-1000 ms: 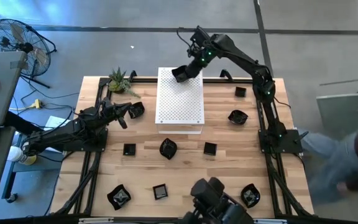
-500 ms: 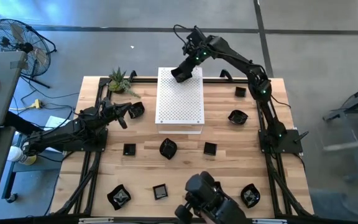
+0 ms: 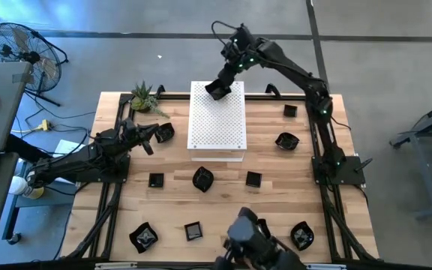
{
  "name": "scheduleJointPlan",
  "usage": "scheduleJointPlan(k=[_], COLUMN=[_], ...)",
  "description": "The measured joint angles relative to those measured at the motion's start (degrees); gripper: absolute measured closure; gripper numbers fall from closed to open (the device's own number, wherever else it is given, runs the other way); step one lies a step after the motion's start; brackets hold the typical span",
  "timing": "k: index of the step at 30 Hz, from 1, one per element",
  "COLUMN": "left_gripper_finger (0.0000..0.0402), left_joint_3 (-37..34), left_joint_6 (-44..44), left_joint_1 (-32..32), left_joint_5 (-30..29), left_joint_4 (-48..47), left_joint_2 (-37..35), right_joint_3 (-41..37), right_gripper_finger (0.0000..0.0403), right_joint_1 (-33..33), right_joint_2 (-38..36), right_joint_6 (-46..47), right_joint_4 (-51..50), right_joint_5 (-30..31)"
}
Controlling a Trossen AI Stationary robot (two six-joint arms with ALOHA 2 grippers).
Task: Pick & Place Mini shaped plates
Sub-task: Put the black square plate on the shelf
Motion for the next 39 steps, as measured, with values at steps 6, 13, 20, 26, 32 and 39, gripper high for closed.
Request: scheduleJointPlan(k=[6,13,20,26,32,39], left_gripper_finger=[0.0401,0.0401,0.0401,0.0401,0.0401,0.0401], left_joint_3=[0.0,0.0,0.0,0.2,0.3,0.3], left_joint_6=[-2.6,-2.6,-4.3,-6.3,-12.0,-14.1], left_joint_1=[0.0,0.0,0.0,0.0,0.0,0.0], left_joint_5=[0.0,-0.1,-2.6,-4.9,-5.8,-6.2], left_joint_4=[0.4,0.4,0.8,-0.2,-1.0,-1.0], left_joint_2=[0.0,0.0,0.0,0.0,0.0,2.3], right_joint_3=[-0.1,0.0,0.0,0.0,-2.3,-24.8], right_gripper_finger=[0.0402,0.0402,0.0403,0.0403,0.0403,0.0403], right_joint_1=[4.4,9.8,12.8,14.1,15.2,17.2], right_joint_2=[-1.4,-1.5,-1.5,-1.5,-1.6,-6.2], right_joint_6=[-3.2,-3.2,-3.2,-3.2,-2.5,7.5], right_joint_4=[1.6,7.8,10.7,11.5,15.7,41.1], right_joint_5=[-1.6,-1.9,-2.3,-3.3,-3.9,-8.4])
